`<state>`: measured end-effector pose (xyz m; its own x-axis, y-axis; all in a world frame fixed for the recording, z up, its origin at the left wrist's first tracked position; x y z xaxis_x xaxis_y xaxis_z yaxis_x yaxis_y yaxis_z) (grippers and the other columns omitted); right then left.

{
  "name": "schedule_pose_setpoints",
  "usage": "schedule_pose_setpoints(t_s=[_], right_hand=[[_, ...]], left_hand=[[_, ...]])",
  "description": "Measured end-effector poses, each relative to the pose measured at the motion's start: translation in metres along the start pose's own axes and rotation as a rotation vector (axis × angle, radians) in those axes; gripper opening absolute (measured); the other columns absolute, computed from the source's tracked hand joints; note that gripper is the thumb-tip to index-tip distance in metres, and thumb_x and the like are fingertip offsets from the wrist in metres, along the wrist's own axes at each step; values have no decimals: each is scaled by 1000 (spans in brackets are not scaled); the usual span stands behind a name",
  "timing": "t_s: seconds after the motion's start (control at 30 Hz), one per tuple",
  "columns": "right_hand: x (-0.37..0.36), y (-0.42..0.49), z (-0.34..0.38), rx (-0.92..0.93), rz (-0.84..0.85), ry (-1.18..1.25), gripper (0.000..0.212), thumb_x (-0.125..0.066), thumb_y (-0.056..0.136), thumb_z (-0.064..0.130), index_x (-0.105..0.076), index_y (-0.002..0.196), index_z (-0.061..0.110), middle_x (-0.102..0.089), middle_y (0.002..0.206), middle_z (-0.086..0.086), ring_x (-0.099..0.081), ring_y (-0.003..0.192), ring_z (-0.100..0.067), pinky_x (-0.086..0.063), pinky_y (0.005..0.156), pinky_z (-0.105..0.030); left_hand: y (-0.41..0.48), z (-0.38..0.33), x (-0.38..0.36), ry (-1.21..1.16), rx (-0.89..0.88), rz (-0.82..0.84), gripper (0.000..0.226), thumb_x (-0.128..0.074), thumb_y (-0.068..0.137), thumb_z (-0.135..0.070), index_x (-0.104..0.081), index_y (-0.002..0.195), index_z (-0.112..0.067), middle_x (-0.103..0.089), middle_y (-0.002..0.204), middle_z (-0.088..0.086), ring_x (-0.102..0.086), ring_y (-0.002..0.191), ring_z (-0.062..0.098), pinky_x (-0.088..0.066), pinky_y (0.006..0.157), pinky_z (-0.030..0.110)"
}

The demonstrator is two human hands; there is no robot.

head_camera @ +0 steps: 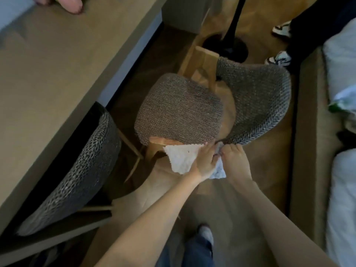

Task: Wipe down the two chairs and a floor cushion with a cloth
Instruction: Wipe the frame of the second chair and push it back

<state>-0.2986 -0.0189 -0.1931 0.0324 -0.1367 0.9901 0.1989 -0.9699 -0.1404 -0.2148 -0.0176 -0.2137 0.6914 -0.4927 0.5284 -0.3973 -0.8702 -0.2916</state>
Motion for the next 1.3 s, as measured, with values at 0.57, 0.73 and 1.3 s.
schedule_pose_setpoints(t_s=[0.57,0.73,1.3], right_hand=[[227,-83,-151,63,-347,719,16,-43,98,-2,-52,111,0,-52,110,-15,-51,89,-14,-38,81,-2],[218,-24,-192,64,-135,895,14,-36,102,9,-41,100,22,-55,94,-2,-56,88,-18,-48,77,-35],[215,268,-330,221,81,742,67,-70,85,29,-35,142,29,-45,138,1,-48,121,-17,-47,95,-37]], left_hand=[[-29,-212,50,-77,-75,-32,15,-63,91,-30,-55,83,-21,-50,89,1,-45,94,12,-32,86,31],[16,-229,80,-223,-65,-191,18,-64,91,-23,-48,84,-18,-53,86,10,-51,77,23,-36,66,32],[277,-254,144,-208,-101,-277,30,-53,94,1,-62,121,-6,-60,114,-9,-52,112,0,-37,95,9]])
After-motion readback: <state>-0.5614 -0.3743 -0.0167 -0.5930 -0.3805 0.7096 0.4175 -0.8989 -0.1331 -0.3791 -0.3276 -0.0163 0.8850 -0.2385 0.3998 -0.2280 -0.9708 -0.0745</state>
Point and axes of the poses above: each hand's wrist, its own y-axis towards the middle knuckle, its own x-axis out of the back of the hand, z = x × y, the point moved 6 cm from there along y, towards the middle knuckle
